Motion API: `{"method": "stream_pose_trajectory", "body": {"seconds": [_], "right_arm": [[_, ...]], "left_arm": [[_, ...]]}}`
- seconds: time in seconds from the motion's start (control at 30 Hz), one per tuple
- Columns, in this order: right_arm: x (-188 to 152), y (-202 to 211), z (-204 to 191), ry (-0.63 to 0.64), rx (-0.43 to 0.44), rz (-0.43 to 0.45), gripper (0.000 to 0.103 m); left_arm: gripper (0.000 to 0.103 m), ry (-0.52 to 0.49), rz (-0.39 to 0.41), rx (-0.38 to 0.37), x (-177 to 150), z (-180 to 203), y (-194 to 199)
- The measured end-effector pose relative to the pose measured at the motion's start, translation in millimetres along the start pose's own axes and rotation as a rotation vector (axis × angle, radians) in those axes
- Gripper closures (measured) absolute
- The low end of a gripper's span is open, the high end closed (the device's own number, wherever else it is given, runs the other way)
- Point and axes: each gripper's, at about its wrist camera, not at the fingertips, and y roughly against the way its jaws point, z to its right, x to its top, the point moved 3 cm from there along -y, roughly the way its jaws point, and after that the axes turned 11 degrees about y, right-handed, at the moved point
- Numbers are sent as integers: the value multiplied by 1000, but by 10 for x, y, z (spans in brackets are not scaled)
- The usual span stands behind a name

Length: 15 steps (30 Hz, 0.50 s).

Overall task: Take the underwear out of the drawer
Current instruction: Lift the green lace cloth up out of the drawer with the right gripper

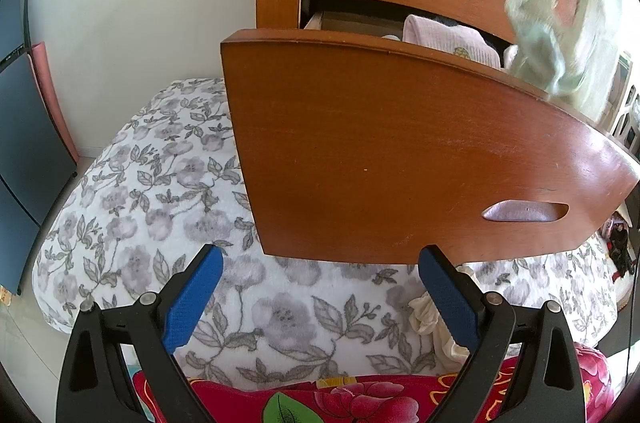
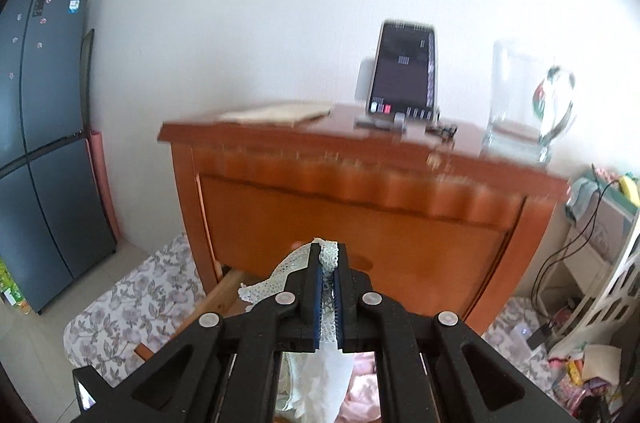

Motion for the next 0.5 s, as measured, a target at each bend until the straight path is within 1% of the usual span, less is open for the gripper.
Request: {"method": "stream_pose_trajectory", "body": {"seconds": [0.13,0.27,0.5], "right_arm": [[148,226,82,0,-11,59,98],[255,449,175,0,-40,109,98],[320,821,293,-7,-68,161,98]], "left_arm": [[5,0,0,0,0,1,0],[5,-1,1,0,2,2,-1],[5,1,1,2,2,1,-2]]}}
